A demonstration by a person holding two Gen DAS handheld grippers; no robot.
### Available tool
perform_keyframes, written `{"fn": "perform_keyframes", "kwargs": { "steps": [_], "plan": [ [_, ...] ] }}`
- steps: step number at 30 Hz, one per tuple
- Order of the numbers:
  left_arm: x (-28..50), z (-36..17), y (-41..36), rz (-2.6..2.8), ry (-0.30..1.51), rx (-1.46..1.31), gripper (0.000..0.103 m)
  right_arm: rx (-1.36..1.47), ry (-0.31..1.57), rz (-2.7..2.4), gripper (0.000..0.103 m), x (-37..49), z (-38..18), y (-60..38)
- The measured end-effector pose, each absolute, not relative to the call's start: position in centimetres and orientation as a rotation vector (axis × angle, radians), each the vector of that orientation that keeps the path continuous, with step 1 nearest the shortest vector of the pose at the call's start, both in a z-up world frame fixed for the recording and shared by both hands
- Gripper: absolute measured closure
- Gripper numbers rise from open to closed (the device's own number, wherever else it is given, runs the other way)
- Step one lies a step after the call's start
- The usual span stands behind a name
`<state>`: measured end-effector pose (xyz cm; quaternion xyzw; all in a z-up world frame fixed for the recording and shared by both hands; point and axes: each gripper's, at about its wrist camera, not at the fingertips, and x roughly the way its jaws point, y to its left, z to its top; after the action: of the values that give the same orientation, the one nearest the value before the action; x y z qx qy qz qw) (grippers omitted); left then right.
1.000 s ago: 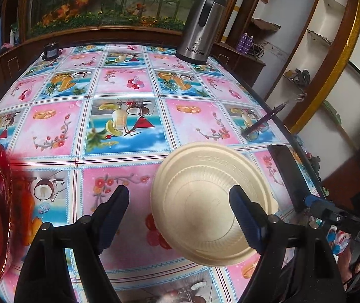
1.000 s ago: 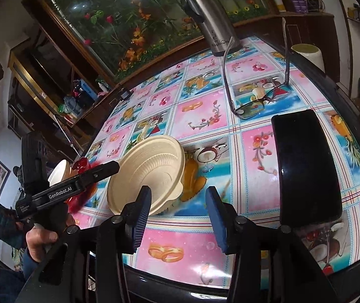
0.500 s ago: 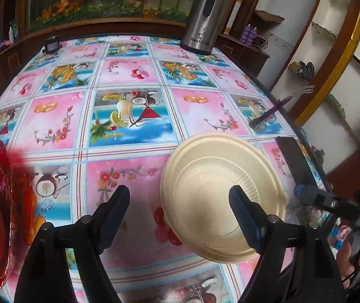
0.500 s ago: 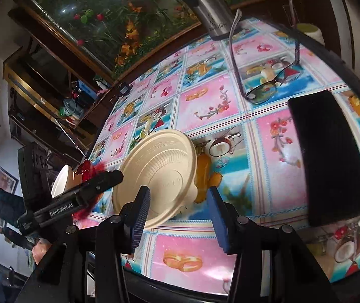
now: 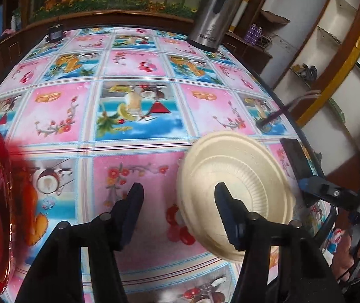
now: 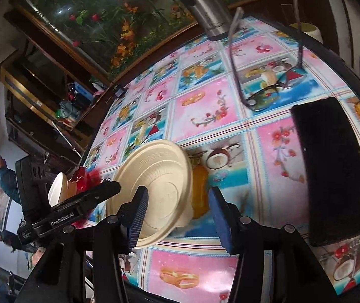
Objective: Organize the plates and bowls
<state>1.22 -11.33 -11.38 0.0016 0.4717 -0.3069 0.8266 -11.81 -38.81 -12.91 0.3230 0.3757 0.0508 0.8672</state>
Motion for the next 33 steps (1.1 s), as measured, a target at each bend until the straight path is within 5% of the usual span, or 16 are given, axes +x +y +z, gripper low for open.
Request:
{"fn": "perform_keyframes", "kwargs": {
  "steps": [10, 14, 21, 26, 33],
  "plan": [
    [1.5, -11.9, -12.0, -0.701, 1.020, -0.010, 0.046, 0.711, 0.786, 0.092, 0.049, -12.7, -13.2, -39.2],
    [2.2, -12.7, -12.3, -0.701, 1.038, -0.004, 0.056, 0.750, 0.801, 0.095, 0.050, -13.1, -14.1, -39.6],
    [2.4, -13.9, -13.0, -0.703, 1.054, 0.004, 0.064, 0.774, 0.849, 0.179, 0.067, -12.7, -15.9, -37.1],
    [1.9, -14.4, -14.2, -0.734, 1.061, 0.038, 0.084, 0.750, 0.859, 0.161, 0.080, -11.2, -16.3, -36.4],
    [0.7, -13.5, -14.5, -0.756, 1.017, 0.075, 0.084, 0.705, 0.835, 0.134, 0.087, -11.6, -15.4, -36.3]
  ]
}}
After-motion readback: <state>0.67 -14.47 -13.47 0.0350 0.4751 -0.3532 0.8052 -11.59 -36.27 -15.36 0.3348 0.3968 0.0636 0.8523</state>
